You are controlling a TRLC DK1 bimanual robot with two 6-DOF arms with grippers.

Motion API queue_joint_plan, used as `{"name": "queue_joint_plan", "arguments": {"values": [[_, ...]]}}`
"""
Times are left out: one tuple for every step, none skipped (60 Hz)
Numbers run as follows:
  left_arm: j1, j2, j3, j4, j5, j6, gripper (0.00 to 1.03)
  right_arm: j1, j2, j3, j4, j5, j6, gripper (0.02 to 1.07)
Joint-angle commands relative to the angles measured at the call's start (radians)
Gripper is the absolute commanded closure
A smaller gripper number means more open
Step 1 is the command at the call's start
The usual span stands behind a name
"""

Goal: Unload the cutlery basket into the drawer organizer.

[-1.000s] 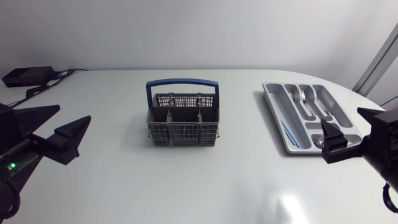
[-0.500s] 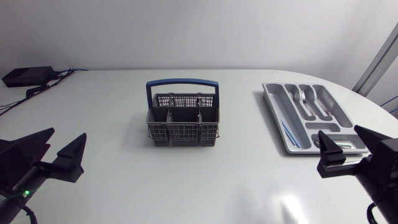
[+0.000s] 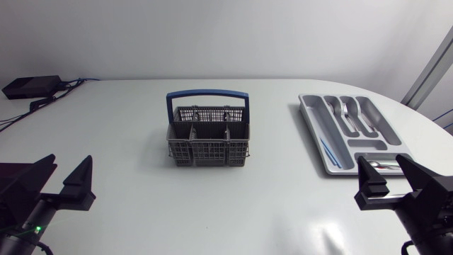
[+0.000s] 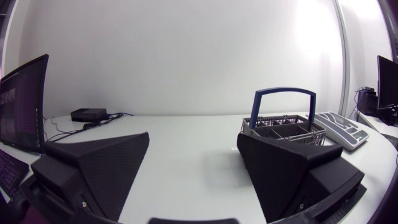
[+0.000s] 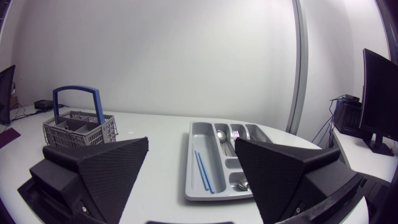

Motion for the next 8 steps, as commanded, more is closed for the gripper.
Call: {"name": "queue_joint_plan", "arguments": {"values": [[-0.009, -0.006, -0.043, 0.000, -0.005, -0.025, 0.04, 0.007, -0.005, -0.020, 0.017, 0.006, 0.029, 0.07], [-0.009, -0.006, -0.043, 0.000, -0.005, -0.025, 0.04, 0.007, -0.005, -0.020, 0.017, 0.006, 0.029, 0.07], [-0.009, -0.006, -0.043, 0.000, -0.005, -0.025, 0.04, 0.007, -0.005, -0.020, 0.017, 0.006, 0.029, 0.07], [-0.009, -0.006, -0.043, 0.000, -0.005, -0.025, 0.04, 0.007, -0.005, -0.020, 0.017, 0.006, 0.029, 0.07], [-0.009, -0.006, -0.043, 0.000, -0.005, -0.025, 0.04, 0.007, -0.005, -0.020, 0.017, 0.006, 0.029, 0.07], [-0.009, -0.006, -0.043, 0.000, -0.005, -0.025, 0.04, 0.007, -0.005, -0.020, 0.017, 0.006, 0.029, 0.07], [-0.009, -0.006, -0.043, 0.000, -0.005, -0.025, 0.04, 0.007, -0.005, -0.020, 0.017, 0.006, 0.029, 0.07], [-0.009, -0.006, -0.043, 0.000, -0.005, -0.025, 0.04, 0.007, -0.005, -0.020, 0.017, 0.006, 0.029, 0.07]]}}
